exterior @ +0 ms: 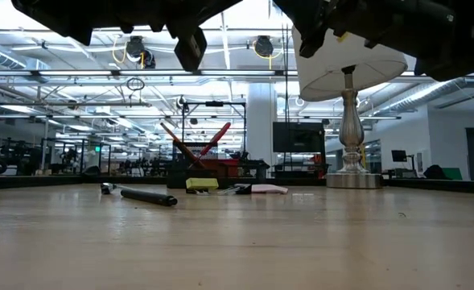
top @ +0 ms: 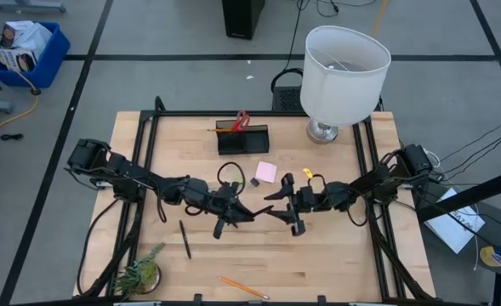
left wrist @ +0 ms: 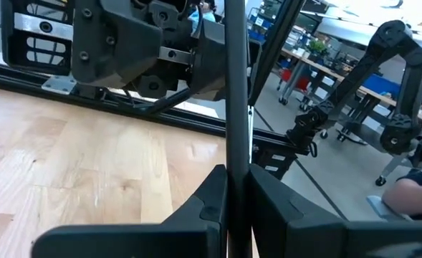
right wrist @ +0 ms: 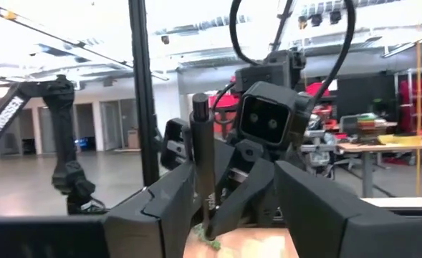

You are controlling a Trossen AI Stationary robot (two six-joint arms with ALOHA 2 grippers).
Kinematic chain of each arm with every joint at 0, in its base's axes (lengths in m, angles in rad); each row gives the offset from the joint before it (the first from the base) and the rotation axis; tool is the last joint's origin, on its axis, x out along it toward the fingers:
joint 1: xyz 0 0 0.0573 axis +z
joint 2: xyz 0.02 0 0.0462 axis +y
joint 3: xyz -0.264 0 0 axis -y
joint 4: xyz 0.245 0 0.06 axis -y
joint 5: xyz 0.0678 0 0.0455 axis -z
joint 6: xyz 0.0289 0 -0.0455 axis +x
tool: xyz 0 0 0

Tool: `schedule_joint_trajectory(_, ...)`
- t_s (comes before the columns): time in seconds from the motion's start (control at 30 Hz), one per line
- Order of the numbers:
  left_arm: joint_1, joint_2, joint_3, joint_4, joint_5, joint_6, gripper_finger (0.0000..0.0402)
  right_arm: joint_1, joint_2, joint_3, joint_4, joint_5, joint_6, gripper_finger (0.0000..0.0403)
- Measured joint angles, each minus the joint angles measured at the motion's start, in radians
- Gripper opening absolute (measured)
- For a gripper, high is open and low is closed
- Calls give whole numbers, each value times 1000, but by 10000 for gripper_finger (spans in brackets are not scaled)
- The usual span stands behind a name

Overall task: Pick and place office supplies into organizer
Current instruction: Put the black pen into the black desk organizer

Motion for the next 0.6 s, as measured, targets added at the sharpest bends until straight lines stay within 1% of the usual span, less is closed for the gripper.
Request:
schedule_joint_trajectory(0.33,0,2,0,-6,-7,-3,39,39,0,1,-92,-8,7,186)
schedule_joint_trajectory(0.6,1,2,0,-9,-10,-3,39,40,-1,2,33,-7,-40,182)
